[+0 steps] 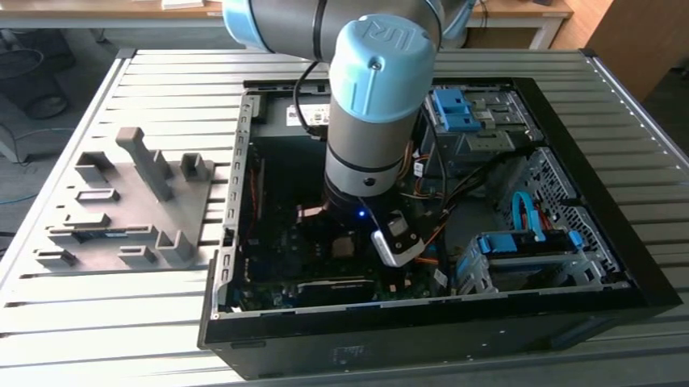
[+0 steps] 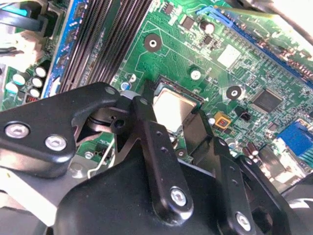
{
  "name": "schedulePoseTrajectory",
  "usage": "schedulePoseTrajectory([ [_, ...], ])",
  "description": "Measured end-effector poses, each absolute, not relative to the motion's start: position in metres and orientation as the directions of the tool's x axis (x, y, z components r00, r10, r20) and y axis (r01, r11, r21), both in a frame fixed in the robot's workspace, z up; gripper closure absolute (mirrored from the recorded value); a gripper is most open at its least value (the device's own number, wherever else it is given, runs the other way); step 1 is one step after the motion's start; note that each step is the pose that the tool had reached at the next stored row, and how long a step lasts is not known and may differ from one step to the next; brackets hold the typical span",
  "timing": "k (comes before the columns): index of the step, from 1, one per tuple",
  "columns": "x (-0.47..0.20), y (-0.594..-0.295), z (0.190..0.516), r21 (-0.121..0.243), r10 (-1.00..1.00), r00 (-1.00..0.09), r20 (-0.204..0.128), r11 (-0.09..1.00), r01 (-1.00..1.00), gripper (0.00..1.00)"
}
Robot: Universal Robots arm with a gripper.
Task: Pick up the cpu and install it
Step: 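Place the cpu into insertion slot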
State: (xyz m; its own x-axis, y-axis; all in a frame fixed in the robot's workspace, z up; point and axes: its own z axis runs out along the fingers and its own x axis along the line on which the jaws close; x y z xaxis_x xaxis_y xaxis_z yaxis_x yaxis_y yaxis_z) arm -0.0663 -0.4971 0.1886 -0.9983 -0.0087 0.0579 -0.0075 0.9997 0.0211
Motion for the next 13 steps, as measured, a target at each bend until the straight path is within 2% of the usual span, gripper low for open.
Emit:
schedulePoseTrajectory([
  [13,-0.0676,-0.4967,0.1931,0.022,-0.009,-0.998,0.056,1.000,-0.007,0.49],
])
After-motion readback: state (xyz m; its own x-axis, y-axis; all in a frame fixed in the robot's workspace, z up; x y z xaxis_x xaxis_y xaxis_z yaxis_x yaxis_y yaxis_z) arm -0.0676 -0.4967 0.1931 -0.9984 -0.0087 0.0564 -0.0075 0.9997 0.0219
